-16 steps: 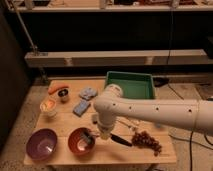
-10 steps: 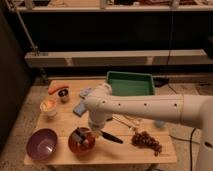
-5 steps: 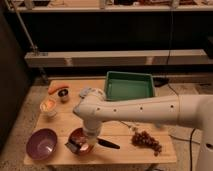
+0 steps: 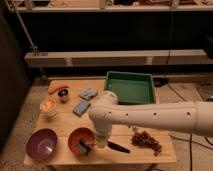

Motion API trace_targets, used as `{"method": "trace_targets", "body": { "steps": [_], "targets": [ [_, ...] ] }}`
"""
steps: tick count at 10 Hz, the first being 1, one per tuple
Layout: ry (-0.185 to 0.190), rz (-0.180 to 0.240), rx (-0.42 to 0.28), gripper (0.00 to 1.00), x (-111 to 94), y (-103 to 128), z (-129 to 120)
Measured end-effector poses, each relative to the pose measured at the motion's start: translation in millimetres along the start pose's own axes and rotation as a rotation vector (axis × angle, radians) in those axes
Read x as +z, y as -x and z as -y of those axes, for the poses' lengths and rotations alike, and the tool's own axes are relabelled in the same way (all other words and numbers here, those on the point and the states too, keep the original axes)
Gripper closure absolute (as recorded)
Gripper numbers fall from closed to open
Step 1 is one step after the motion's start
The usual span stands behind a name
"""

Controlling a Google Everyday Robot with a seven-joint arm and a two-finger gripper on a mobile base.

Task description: Wipe red bowl with brush

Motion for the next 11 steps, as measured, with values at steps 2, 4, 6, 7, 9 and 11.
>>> {"method": "trace_targets", "body": {
  "steps": [2, 4, 6, 7, 9, 11],
  "targets": [
    [0.007, 0.011, 0.033, 1.0, -0.2, 11.3, -4.5],
    [0.021, 0.007, 0.08, 1.0, -2.4, 17.0, -19.7],
    [0.04, -0.004, 0.097, 1.0, -8.3, 10.0, -34.0],
    [0.049, -0.011, 0.094, 1.0, -11.8, 1.4, -38.9],
    [0.052, -0.014, 0.076, 1.0, -13.5, -14.5, -39.4],
    [0.043, -0.021, 0.03, 1.0, -7.9, -39.7, -30.9]
  ]
}}
